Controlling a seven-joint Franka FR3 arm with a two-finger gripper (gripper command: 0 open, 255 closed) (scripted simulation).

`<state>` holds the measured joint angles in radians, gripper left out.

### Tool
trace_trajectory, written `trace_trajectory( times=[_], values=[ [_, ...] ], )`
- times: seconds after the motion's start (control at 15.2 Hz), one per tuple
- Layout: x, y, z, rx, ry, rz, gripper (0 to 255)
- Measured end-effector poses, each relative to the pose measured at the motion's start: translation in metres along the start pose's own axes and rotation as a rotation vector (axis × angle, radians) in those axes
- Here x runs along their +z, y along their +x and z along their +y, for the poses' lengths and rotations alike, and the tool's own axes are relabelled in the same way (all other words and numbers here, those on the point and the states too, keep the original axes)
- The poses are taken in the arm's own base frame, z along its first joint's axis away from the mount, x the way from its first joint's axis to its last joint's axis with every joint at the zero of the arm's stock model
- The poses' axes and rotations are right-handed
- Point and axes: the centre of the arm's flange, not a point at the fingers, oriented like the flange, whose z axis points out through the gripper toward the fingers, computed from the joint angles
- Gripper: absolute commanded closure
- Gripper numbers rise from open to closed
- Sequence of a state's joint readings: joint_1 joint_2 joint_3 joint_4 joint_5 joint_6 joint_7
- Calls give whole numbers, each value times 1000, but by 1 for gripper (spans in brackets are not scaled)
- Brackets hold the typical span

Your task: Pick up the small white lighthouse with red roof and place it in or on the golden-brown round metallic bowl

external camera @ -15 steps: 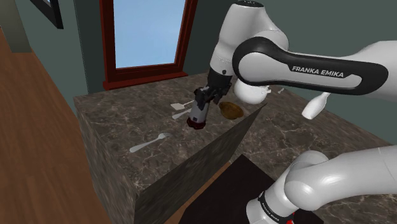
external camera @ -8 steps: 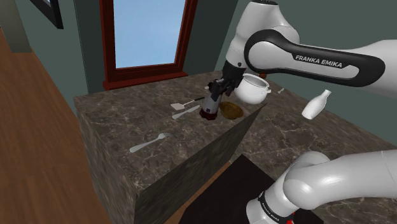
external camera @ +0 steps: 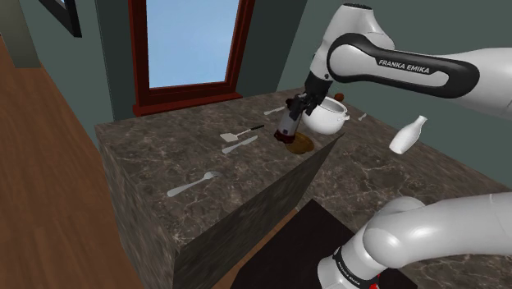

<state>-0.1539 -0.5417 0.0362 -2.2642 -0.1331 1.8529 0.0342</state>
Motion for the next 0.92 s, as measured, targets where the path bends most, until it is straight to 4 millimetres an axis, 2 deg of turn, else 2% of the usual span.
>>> trace_trajectory(
  times=[0.92],
  values=[
    [7, 37, 181, 0, 0, 0, 255]
  ],
)
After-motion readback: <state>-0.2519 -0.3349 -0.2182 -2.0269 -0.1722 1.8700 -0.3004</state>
